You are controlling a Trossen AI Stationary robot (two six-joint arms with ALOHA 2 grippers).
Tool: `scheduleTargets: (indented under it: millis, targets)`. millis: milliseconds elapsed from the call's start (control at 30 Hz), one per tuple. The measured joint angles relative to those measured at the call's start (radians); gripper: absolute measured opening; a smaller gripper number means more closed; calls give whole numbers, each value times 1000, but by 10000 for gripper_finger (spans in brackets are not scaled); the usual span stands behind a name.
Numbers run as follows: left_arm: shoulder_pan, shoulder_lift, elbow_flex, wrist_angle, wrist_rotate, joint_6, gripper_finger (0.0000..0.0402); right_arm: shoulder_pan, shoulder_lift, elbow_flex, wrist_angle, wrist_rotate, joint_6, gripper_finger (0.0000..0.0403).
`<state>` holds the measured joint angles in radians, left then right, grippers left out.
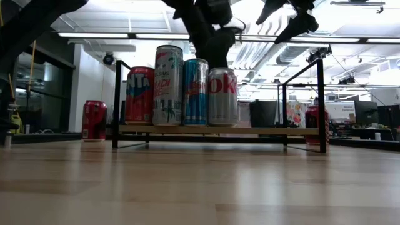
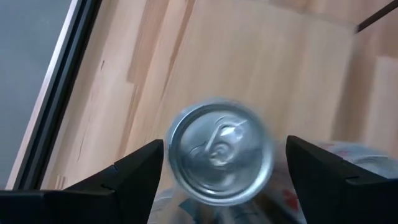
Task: Place canned beverage on shelf
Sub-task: Put the top red-silver soda can on the shelf aligned with the other red-silver soda can
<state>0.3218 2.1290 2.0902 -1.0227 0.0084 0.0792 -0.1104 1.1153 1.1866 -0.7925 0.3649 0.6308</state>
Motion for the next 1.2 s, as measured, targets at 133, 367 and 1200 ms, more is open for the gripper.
scheduleTargets:
  millis: [133,367,1200]
  targets:
    - [0,-3,91,-51,33,-7,283,0,0,0,10,0,-1,392]
    - [4,-39,262,-231,39,2,283,-1,0,0,42,56,14,392]
    - [-50,-1093,-1007,762,180,-339,282,-1,3,0,106,34,-37,392]
